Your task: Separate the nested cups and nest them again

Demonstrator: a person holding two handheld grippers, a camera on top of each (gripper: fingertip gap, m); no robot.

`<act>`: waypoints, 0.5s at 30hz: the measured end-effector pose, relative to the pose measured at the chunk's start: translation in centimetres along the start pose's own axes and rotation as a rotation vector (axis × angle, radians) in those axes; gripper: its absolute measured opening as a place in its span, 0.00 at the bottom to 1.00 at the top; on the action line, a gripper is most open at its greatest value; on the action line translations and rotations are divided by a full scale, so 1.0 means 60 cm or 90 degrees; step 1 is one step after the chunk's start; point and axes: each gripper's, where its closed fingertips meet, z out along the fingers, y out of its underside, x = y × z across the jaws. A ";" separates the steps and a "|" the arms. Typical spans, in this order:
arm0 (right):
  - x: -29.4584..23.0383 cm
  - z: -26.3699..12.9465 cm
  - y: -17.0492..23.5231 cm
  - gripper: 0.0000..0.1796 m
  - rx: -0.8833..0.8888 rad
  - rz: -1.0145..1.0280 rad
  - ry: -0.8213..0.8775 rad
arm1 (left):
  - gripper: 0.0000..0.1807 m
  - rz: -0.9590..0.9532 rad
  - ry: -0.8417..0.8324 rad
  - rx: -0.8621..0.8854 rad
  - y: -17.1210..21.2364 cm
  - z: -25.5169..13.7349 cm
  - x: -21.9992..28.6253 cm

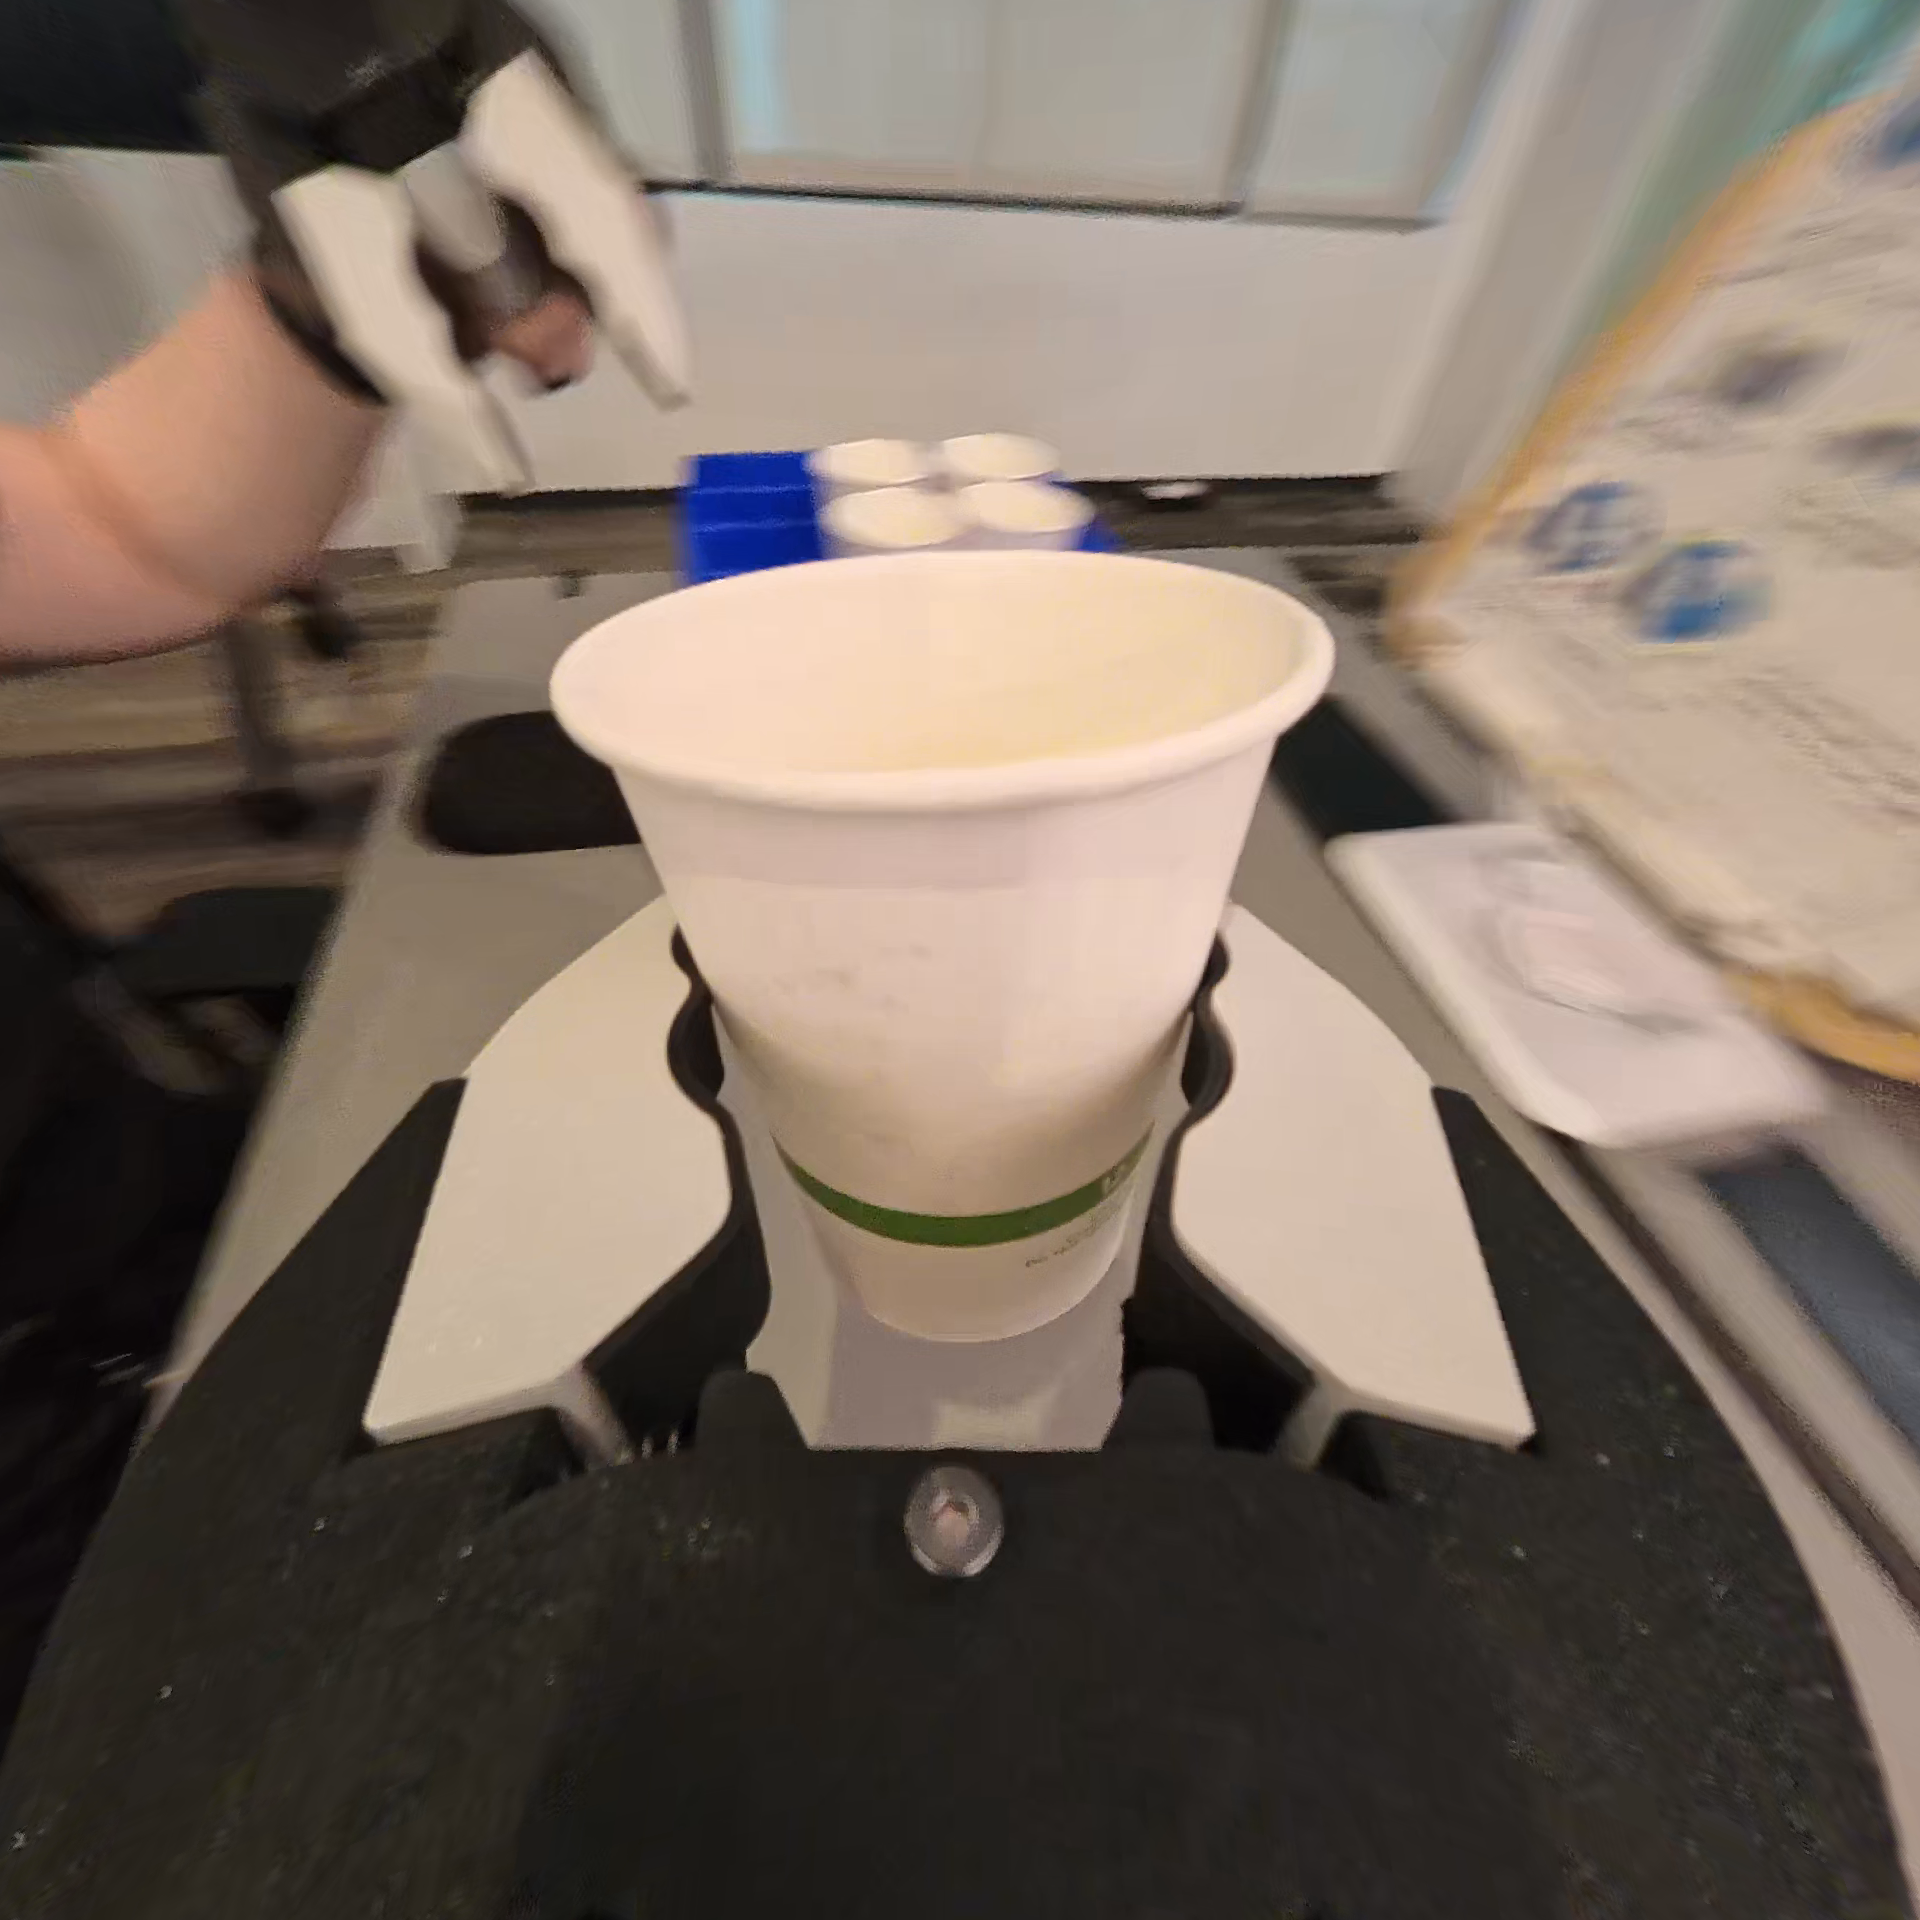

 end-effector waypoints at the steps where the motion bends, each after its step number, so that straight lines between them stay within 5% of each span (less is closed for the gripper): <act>1: 0.048 -0.053 -0.004 0.49 0.011 -0.011 0.093 | 0.27 -0.032 -0.022 0.015 0.013 -0.004 -0.004; 5: 0.252 -0.348 0.020 0.49 0.085 0.016 0.528 | 0.26 -0.164 -0.072 0.109 0.047 -0.025 -0.007; 8: 0.319 -0.522 0.091 0.48 0.155 0.098 0.708 | 0.25 -0.230 -0.089 0.171 0.058 -0.043 -0.011; 11: 0.340 -0.580 0.162 0.48 0.180 0.166 0.764 | 0.24 -0.246 -0.103 0.189 0.063 -0.054 -0.012; 15: 0.356 -0.567 0.221 0.49 0.154 0.187 0.771 | 0.24 -0.236 -0.119 0.189 0.063 -0.065 -0.012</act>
